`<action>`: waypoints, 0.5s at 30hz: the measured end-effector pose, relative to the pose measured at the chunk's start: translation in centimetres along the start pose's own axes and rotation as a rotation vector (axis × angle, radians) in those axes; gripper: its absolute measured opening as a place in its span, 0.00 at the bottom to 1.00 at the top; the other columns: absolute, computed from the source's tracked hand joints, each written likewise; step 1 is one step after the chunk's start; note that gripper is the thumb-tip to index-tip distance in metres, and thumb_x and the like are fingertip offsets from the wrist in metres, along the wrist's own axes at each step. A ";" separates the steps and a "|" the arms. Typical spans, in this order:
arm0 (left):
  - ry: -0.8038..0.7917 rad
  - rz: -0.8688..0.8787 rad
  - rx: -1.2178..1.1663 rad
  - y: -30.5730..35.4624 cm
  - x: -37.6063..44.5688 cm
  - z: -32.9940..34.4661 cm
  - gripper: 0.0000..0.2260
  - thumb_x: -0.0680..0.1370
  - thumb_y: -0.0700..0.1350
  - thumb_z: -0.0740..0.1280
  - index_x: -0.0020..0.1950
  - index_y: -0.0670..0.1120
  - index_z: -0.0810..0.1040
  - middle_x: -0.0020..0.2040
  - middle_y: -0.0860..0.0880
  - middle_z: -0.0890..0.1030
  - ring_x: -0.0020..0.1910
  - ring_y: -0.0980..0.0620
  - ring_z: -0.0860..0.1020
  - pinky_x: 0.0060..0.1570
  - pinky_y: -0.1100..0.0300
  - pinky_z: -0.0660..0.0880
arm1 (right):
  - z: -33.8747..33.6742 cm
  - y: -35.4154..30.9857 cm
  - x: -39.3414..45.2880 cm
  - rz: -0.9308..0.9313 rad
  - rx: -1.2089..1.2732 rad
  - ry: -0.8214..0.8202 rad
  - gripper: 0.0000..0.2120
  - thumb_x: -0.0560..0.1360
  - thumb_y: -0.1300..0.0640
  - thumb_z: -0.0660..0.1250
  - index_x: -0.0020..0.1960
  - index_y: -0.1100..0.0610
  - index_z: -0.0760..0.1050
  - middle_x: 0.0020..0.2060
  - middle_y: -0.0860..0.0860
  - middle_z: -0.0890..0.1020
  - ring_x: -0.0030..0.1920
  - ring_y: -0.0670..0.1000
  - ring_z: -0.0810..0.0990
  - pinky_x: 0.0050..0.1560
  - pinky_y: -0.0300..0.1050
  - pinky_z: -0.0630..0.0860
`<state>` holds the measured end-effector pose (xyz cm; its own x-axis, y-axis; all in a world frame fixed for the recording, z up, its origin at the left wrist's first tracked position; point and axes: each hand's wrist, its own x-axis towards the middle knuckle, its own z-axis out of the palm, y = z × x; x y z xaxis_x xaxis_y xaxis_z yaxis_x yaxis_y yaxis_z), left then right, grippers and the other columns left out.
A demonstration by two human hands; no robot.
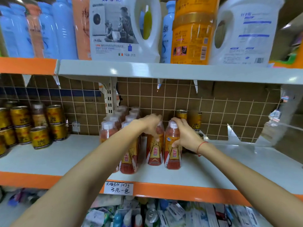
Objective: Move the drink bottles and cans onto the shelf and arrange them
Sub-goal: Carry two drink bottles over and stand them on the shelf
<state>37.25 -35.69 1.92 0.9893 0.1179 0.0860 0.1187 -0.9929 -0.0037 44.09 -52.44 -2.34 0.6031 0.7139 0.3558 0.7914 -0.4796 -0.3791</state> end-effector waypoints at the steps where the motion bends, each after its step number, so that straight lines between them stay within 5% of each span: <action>1: 0.000 -0.002 0.011 -0.3 0.4 0.0 0.42 0.66 0.50 0.78 0.74 0.43 0.60 0.69 0.41 0.67 0.66 0.41 0.69 0.61 0.52 0.70 | 0.1 0.0 0.3 -0.005 -0.004 -0.001 0.49 0.60 0.60 0.79 0.74 0.52 0.55 0.67 0.53 0.62 0.63 0.57 0.72 0.59 0.53 0.76; 15: -0.072 0.027 0.167 -3.3 3.5 -0.8 0.30 0.71 0.48 0.74 0.69 0.45 0.68 0.65 0.46 0.72 0.64 0.47 0.71 0.56 0.57 0.69 | 2.0 0.6 4.5 -0.023 -0.019 0.040 0.47 0.64 0.59 0.78 0.75 0.52 0.55 0.70 0.55 0.61 0.69 0.57 0.66 0.63 0.49 0.71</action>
<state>40.28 -31.99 3.09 0.9951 0.0984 0.0120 0.0990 -0.9804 -0.1706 47.06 -48.51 -2.65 0.5881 0.7040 0.3980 0.8064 -0.4732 -0.3546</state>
